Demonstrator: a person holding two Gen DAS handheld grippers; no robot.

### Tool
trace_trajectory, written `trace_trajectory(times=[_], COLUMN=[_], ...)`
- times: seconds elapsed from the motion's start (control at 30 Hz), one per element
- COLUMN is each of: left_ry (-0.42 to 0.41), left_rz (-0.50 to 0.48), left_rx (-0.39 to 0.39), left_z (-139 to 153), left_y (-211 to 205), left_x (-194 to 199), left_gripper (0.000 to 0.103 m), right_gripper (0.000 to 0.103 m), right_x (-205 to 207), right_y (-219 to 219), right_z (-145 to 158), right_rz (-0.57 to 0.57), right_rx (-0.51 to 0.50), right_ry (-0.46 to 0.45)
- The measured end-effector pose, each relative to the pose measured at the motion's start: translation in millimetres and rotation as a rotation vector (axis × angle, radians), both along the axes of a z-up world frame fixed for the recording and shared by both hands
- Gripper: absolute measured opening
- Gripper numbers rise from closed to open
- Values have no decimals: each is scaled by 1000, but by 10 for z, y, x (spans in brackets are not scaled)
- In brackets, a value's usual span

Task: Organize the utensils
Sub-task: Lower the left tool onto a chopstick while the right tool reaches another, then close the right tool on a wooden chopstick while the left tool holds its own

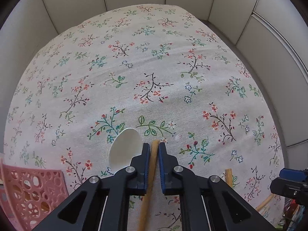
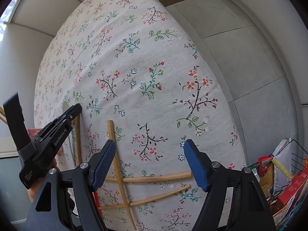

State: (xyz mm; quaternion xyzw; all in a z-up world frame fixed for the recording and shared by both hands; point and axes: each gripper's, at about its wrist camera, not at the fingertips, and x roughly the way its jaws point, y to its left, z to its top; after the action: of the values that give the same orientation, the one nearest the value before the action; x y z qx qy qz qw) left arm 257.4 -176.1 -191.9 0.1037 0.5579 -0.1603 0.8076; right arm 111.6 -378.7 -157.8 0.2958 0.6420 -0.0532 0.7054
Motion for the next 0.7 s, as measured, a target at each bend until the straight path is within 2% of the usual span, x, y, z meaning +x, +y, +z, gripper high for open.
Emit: trace_trajectory(times=[0.2, 0.27, 0.37, 0.47, 0.53, 0.6, 0.7], left_ry=[-70, -100, -145, -182, -200, -214, -233], left_rz=[-4, -10, -18, -27, -30, -27, -16], left_rx=[-29, -36, -43, -44, -44, -49, -64], left_z=[350, 489, 680, 832, 913, 996, 1107], left_y=[190, 229, 295, 381, 471, 556, 691], left_x=[-172, -255, -400, -530, -598, -694, -800], left_gripper=[7, 7, 7, 7, 7, 7, 7], right_gripper=[74, 58, 42, 32, 29, 19, 9], right_x=[121, 184, 285, 382, 420, 443, 469], right_y=[193, 289, 436, 578, 654, 729, 831], right_z=[-35, -72, -167, -252, -249, -258, -245], right_rz=[53, 78, 111, 154, 175, 198, 229], right_rx=[10, 19, 41, 9, -34, -78, -167], right_ry=[-10, -11, 2, 23, 20, 32, 37])
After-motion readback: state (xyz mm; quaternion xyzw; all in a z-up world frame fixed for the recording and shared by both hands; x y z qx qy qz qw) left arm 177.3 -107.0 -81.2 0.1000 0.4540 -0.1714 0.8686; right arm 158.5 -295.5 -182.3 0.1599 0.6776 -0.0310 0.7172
